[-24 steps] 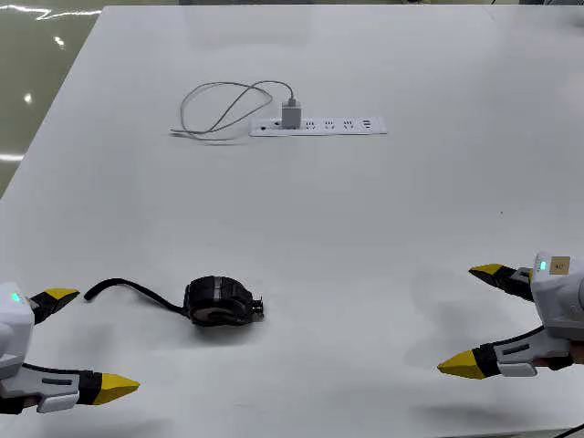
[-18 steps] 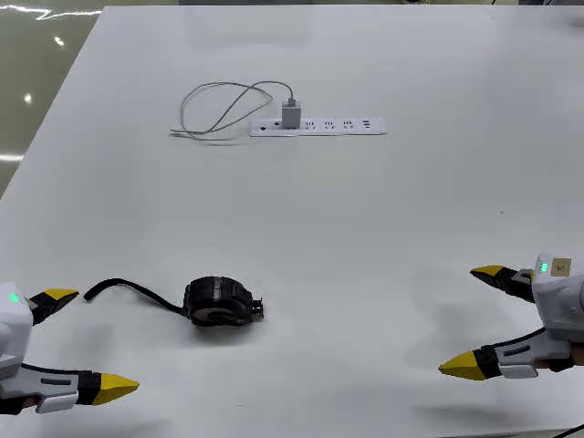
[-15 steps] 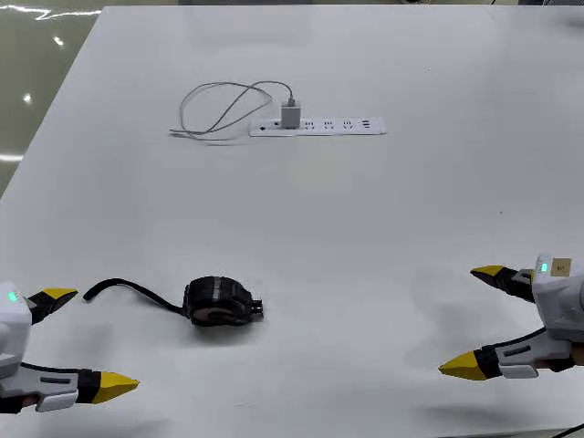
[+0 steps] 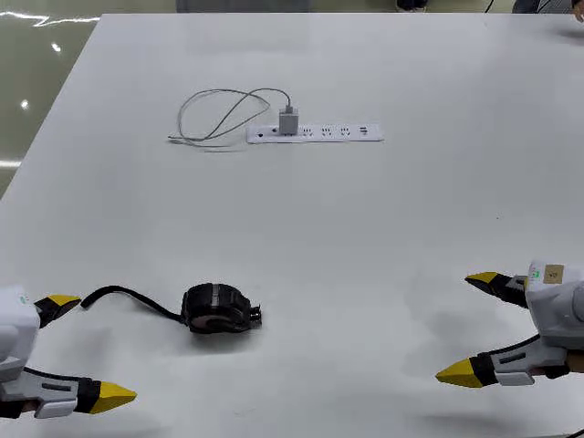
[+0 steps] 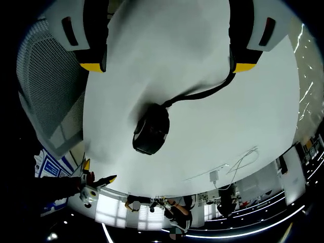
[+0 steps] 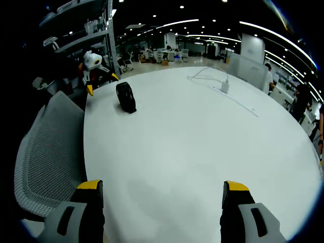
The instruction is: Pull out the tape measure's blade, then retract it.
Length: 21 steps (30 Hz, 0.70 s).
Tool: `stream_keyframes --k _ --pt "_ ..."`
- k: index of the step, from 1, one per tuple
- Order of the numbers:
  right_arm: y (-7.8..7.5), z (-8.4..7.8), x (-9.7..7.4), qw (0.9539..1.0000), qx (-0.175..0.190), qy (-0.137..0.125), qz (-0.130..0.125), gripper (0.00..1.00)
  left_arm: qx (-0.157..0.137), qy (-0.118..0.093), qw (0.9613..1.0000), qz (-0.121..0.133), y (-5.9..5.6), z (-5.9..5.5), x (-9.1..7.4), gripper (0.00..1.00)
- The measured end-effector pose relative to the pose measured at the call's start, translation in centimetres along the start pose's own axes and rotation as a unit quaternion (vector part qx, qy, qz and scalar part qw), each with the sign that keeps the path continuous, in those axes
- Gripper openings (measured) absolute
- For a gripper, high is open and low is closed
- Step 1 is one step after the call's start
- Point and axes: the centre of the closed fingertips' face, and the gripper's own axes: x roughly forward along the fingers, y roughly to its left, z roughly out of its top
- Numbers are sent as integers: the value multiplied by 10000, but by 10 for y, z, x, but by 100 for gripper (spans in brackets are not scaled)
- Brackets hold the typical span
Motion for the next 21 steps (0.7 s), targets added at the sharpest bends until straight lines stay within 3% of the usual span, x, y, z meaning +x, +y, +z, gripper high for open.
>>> stream_keyframes --k 12,21 --pt "-2 28 19 9996 -65 -170 223 98 331 92 9990 -278 2 26 18 99" --pt "4 51 36 9985 -236 -259 409 98 691 183 9958 -568 -2 42 31 99"
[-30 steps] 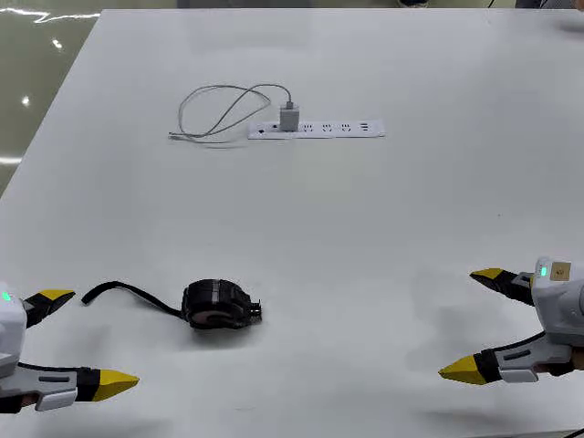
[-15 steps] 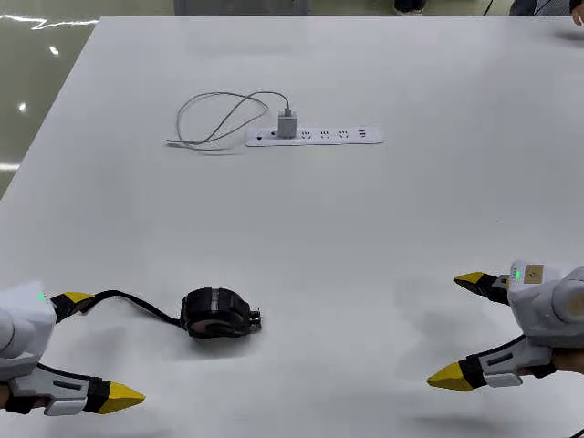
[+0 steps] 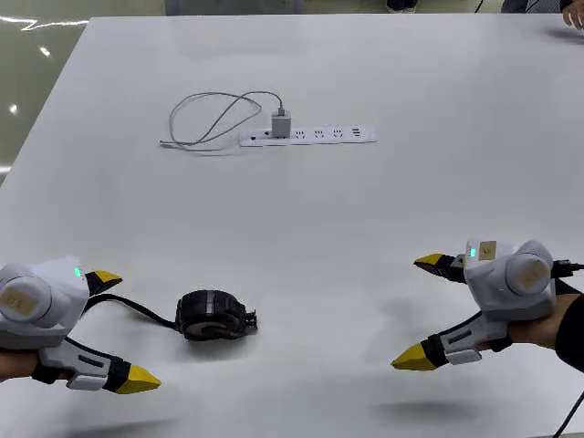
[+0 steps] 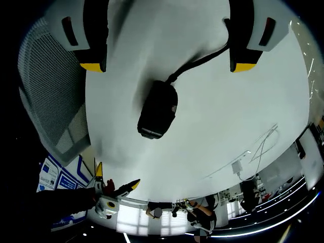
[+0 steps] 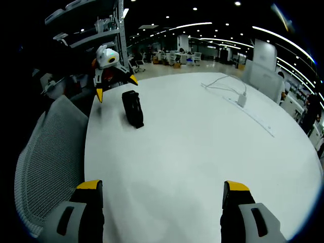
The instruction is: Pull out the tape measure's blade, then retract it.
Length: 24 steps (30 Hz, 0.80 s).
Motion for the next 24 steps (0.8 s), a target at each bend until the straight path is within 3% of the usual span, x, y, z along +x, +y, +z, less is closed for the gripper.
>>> stream_keyframes --k 4,15,19,22,24 --pt "3 7 7 9999 -129 -6 102 98 323 152 9994 -35 2 3 4 99" --pt "6 30 24 9990 -360 -71 260 98 638 241 9974 -222 -1 25 19 99" --pt "11 34 30 9984 -430 -57 375 98 901 348 9949 -293 -3 29 25 96" --pt "13 42 35 9986 -216 -163 446 98 883 309 9949 -370 -6 33 31 98" --pt "14 46 39 9984 -298 -196 428 97 907 315 9946 -382 -7 36 36 97"
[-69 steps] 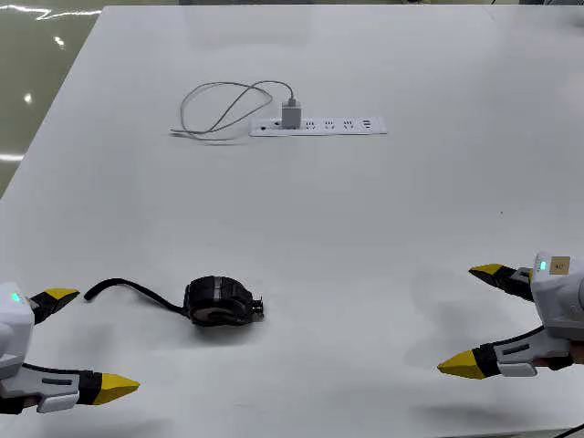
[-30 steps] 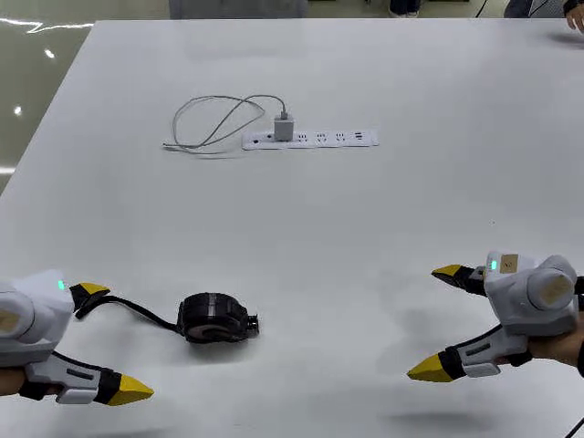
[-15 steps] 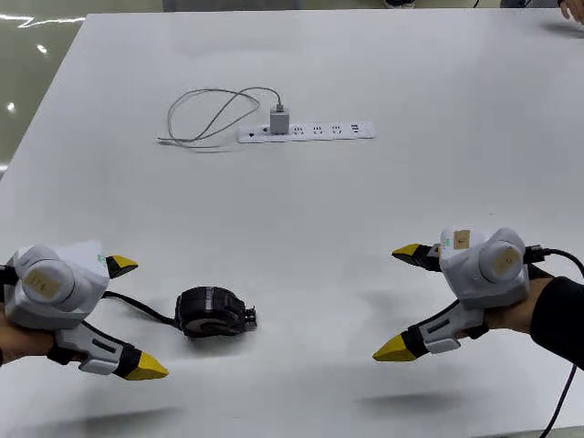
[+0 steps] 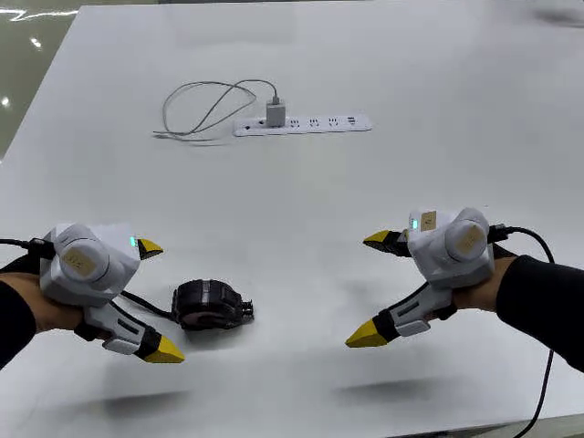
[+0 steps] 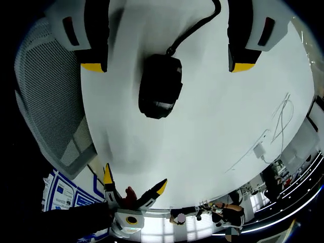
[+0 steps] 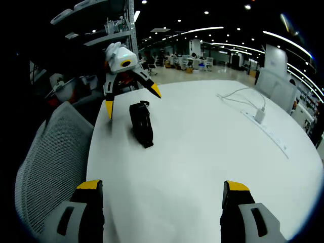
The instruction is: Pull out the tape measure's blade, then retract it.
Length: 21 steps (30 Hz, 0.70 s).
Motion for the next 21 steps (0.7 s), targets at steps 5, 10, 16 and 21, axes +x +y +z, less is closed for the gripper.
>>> stream_keyframes --k 5,10,16,21 --pt "1 6 10 10000 -50 -18 44 97 50 4 10000 -72 -2 7 8 96" --pt "5 9 20 9998 -169 31 127 96 58 153 9998 -109 -2 8 14 94" --pt "10 15 36 9993 -285 46 233 94 96 236 9995 -174 -2 9 20 86" --pt "13 20 54 9981 -508 118 332 92 327 433 9982 -248 -7 5 27 71"
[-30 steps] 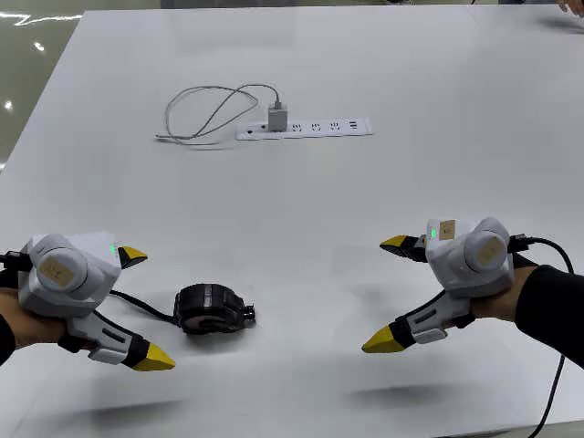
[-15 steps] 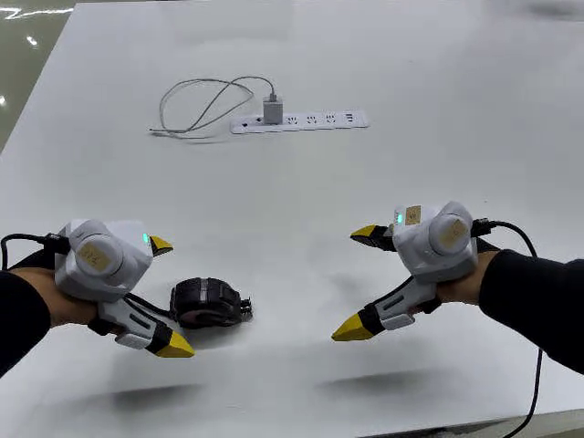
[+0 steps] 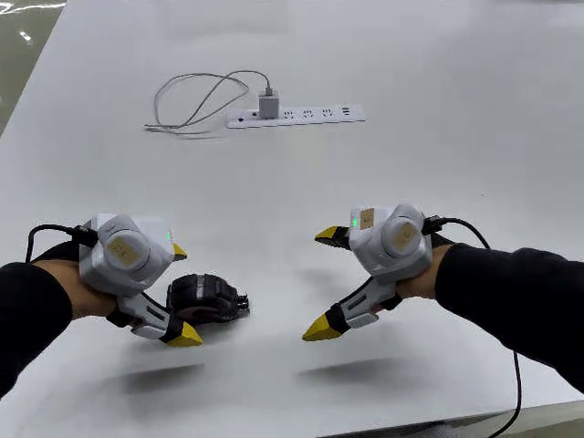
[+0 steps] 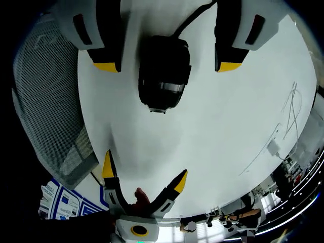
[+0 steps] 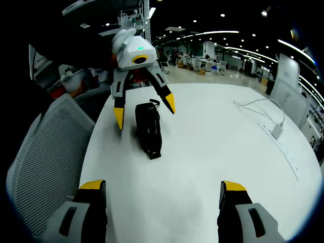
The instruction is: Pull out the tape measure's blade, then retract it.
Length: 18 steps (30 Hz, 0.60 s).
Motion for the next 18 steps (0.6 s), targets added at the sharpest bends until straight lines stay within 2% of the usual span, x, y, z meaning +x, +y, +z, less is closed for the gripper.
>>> stream_keyframes --k 5,9,14,18 --pt "0 7 15 10000 19 -3 54 90 10 -19 10000 -25 -1 4 3 65" --pt "2 12 24 9999 -83 19 116 87 41 10 10000 -38 -1 4 4 56" --pt "3 18 31 9995 -213 4 243 78 40 24 10000 -16 1 5 4 40" --pt "2 20 32 9994 -211 -16 258 70 123 78 9999 -51 -1 4 5 33"
